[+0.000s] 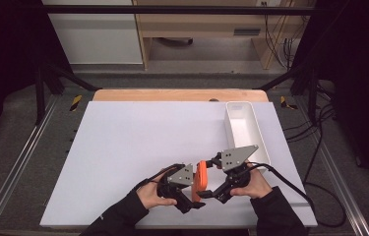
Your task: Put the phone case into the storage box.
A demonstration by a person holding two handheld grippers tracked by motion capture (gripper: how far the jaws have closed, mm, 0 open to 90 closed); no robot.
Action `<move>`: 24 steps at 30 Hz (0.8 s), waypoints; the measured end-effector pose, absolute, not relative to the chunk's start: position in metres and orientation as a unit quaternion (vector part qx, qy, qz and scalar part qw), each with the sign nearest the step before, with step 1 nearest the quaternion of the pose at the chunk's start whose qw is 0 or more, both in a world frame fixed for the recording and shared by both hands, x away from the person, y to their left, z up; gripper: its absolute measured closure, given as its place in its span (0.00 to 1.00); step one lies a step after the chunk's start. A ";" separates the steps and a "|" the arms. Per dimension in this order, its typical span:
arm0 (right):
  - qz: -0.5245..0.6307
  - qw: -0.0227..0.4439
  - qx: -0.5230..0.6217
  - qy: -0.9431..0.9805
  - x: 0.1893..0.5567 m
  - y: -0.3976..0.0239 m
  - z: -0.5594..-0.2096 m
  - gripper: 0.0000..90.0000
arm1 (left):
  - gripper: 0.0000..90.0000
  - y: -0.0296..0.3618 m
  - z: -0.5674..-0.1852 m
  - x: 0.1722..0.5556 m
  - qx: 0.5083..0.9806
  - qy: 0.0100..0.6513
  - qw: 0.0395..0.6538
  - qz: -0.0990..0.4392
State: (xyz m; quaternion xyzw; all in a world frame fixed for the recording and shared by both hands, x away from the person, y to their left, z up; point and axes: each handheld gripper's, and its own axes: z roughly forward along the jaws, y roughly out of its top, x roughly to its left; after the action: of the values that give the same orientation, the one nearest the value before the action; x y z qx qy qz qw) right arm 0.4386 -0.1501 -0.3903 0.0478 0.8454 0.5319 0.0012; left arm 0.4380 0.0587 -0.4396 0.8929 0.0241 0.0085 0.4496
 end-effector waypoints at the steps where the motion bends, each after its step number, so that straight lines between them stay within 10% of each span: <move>1: 0.532 0.002 0.047 0.845 0.439 -0.150 -0.390 0.18 | 0.17 0.059 -0.439 0.439 0.892 0.028 0.451 0.005; 24: 0.536 0.049 0.080 0.839 0.442 -0.170 -0.378 0.18 | 0.03 0.079 -0.428 0.442 0.878 0.070 0.473 0.034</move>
State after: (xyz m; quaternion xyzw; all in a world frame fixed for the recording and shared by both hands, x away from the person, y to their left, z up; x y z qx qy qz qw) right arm 0.4416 -0.1704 -0.3784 0.0802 0.8390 0.5360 0.0487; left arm 0.4425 0.0792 -0.4281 0.8779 0.0699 0.0338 0.4726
